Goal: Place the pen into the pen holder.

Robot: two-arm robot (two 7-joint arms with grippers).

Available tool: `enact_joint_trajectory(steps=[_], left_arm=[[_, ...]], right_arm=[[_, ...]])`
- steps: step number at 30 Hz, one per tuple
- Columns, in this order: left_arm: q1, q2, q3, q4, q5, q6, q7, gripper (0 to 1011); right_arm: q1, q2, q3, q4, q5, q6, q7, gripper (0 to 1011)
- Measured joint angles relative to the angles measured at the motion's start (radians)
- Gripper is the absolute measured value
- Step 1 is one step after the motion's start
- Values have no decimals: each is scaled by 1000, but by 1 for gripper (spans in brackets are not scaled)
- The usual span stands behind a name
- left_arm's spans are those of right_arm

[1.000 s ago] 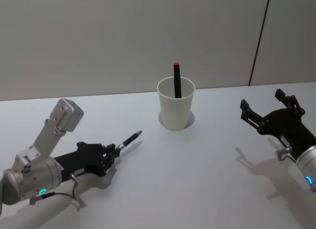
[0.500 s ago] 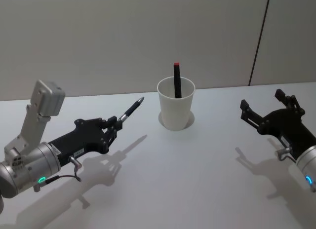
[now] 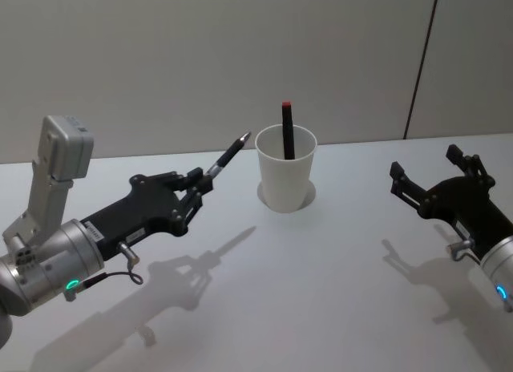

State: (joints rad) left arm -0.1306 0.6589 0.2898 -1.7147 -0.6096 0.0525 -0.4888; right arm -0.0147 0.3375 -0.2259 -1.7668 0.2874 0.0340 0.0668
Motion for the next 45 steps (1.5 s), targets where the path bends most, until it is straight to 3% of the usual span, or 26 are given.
enact_joint_trajectory(steps=[25, 45], left_arm=[[-103, -135, 64, 22, 59, -2, -111, 129], [-136, -178, 90, 29, 90, 15, -137, 129]], right_arm=[[0, 0, 0, 0, 0, 0, 0, 1002], [0, 0, 0, 0, 0, 0, 0, 1002]])
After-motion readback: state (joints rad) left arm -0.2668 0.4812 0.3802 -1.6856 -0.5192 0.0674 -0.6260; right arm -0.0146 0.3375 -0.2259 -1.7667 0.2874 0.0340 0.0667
